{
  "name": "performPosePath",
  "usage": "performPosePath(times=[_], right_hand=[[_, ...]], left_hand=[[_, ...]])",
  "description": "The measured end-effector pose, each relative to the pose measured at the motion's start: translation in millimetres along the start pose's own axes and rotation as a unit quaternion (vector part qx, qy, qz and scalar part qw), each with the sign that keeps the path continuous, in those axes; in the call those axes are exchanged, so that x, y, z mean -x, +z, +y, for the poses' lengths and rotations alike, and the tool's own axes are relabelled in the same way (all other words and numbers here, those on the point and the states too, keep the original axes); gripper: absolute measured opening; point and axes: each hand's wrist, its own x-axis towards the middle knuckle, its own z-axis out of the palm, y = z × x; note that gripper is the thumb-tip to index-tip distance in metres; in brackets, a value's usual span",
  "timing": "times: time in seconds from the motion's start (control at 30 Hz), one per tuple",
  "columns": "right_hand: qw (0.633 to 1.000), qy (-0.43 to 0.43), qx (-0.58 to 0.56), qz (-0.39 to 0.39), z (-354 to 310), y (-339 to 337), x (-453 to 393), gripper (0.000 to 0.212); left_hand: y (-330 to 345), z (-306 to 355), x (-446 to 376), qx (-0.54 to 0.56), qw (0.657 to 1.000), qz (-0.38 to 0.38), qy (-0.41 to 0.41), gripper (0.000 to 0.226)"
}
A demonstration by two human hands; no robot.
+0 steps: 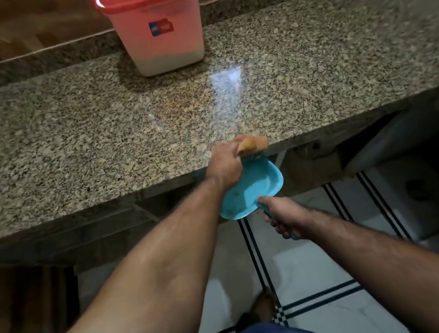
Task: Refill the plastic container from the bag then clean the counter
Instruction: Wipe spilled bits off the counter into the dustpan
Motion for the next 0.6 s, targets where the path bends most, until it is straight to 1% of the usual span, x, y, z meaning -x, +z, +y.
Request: performPosePath(times=[0.07, 0.17, 0.27, 0.4, 0.5, 0.6], right_hand=[[1.000, -0.004, 0.004, -0.006, 9.0, 8.0, 1.2, 0.057], [1.000, -0.007, 0.018, -0.023, 24.4, 29.9, 7.3, 0.058], [0.998, -0.026, 0.045, -0.034, 32.5, 63.5, 22.9, 0.058], [0.995, -0.043, 0.074, -0.058, 32.7, 119.9, 42.3, 0.054], [0.991, -0.050, 0.106, -0.072, 25.9, 171.9, 54.3, 0.053], [0.981, -0.074, 0.152, -0.096, 14.1, 227.3, 72.6, 0.048]], left_hand=[[4.6, -22.0, 20.8, 0.045, 0.997, 0.043, -0.038, 0.038], [-3.7, -49.2, 58.8, 0.100, 0.988, 0.048, -0.103, 0.038], [-24.7, -80.0, 104.3, 0.163, 0.969, 0.077, -0.167, 0.024], [-72.1, -114.3, 165.1, 0.214, 0.948, 0.125, -0.198, 0.021], [-106.3, -149.8, 213.7, 0.232, 0.933, 0.162, -0.224, 0.019], [-135.5, -188.0, 262.4, 0.251, 0.913, 0.204, -0.248, 0.021]])
